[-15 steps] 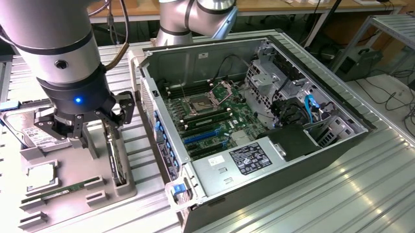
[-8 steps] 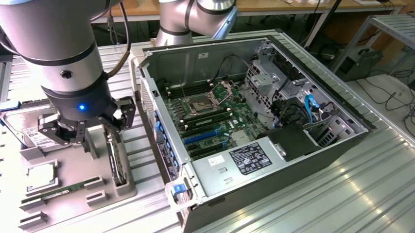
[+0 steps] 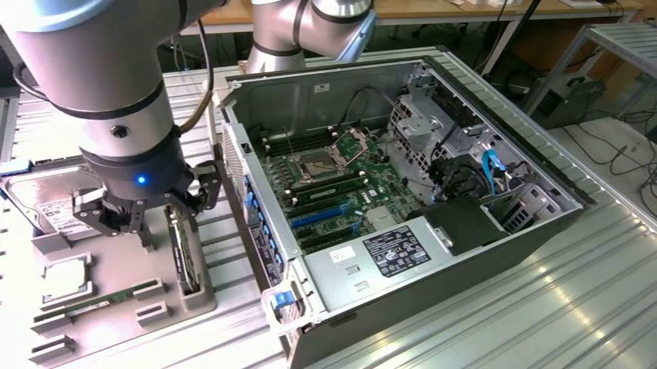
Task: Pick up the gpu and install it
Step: 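Pick up the gpu and move the gpu toward the slot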
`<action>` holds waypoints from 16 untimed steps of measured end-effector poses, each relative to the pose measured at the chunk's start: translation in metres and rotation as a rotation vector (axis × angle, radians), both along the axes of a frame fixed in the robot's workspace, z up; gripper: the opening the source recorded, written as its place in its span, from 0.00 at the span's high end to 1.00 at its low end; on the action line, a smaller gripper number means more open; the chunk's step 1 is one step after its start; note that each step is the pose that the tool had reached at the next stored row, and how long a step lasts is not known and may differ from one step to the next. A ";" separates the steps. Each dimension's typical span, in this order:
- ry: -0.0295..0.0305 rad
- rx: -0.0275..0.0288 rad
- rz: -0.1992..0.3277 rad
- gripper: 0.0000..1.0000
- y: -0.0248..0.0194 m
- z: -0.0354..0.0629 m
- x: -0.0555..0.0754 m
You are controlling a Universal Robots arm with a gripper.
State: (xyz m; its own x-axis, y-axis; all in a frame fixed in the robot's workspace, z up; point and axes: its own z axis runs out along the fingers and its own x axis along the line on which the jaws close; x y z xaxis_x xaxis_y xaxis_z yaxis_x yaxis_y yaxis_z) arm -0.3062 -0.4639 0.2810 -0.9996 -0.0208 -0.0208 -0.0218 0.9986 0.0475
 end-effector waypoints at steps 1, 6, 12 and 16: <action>-0.0002 0.0001 0.000 0.40 -0.0017 -0.0016 0.000; -0.0001 0.0001 0.000 0.40 -0.0104 -0.0109 0.000; -0.0001 0.0001 0.000 0.40 -0.0065 -0.0231 0.002; -0.0002 0.0001 0.000 0.40 0.0030 -0.0309 0.003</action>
State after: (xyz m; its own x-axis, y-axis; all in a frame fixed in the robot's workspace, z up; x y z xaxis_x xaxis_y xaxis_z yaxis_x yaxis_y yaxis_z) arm -0.3036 -0.4609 0.2501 -0.9996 -0.0209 -0.0210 -0.0219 0.9986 0.0476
